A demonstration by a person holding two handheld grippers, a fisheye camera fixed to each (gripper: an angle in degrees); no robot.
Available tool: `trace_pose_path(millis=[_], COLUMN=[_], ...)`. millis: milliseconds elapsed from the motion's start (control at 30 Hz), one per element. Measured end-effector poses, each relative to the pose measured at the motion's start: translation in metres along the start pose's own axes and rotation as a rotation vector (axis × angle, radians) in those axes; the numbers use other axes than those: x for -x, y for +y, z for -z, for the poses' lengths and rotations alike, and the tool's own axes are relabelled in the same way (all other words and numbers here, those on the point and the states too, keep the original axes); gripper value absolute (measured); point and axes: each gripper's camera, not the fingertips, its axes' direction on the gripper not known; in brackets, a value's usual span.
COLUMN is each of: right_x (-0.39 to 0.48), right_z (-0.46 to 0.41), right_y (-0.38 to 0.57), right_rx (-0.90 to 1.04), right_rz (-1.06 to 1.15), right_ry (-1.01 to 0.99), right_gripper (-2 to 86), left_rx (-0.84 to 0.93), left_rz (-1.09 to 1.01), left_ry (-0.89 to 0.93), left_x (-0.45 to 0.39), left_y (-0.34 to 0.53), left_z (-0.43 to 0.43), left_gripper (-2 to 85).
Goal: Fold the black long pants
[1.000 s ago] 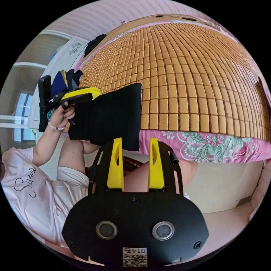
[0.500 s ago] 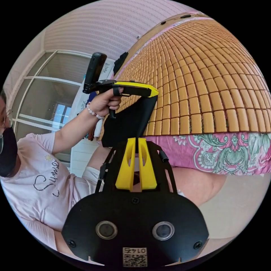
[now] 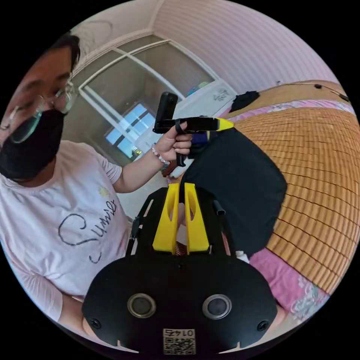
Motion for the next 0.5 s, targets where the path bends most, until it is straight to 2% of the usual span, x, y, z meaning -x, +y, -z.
trace_pose_path(millis=[67, 133, 167, 267, 367, 500], right_x=[-0.009, -0.015, -0.014, -0.007, -0.01, -0.025], right_z=[-0.069, -0.102, -0.109, -0.095, -0.061, -0.035], right_y=[0.0, 0.008, 0.015, 0.027, 0.04, 0.054], right_rx=[0.133, 0.257, 0.297, 0.312, 0.231, 0.135], right_rz=[-0.056, -0.107, -0.114, -0.13, -0.208, -0.345], right_ry=[-0.056, -0.013, 0.033, 0.195, 0.434, 0.649], right_gripper=[8.3, 9.2, 9.5, 10.4, 11.8, 14.9], left_rx=[-0.046, -0.028, -0.004, -0.043, -0.07, -0.076], left_rz=[0.155, 0.319, 0.423, 0.563, 0.605, 0.577], left_ry=[-0.232, -0.389, -0.394, -0.305, -0.207, -0.102], left_x=[0.032, 0.058, 0.073, 0.086, 0.093, 0.1], left_y=[0.072, 0.128, 0.162, 0.221, 0.242, 0.233], left_z=[0.053, 0.076, 0.086, 0.091, 0.071, 0.033], left_gripper=[3.5, 6.0, 6.9, 7.5, 8.3, 11.1])
